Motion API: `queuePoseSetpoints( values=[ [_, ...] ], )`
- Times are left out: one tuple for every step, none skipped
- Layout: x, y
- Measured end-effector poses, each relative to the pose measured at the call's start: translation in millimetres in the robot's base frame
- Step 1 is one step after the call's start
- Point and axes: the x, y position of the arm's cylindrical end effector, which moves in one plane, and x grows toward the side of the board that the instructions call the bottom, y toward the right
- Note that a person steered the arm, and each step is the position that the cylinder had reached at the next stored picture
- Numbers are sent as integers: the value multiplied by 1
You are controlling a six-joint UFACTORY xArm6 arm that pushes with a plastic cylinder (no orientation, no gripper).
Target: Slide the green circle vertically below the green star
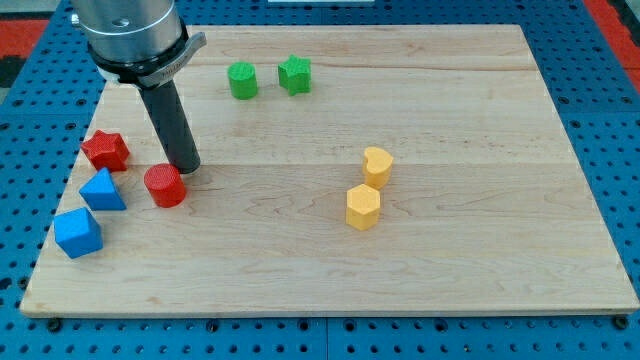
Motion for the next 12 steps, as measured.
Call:
queuePoseSetpoints(
  values=[
    [0,1],
    [1,13],
    [1,27],
    [1,39],
    [1,57],
    [0,88],
    [-4,105],
    [-43,79],
    [-98,-1],
    [-142,31],
    [-131,33],
    [-166,1]
  ],
)
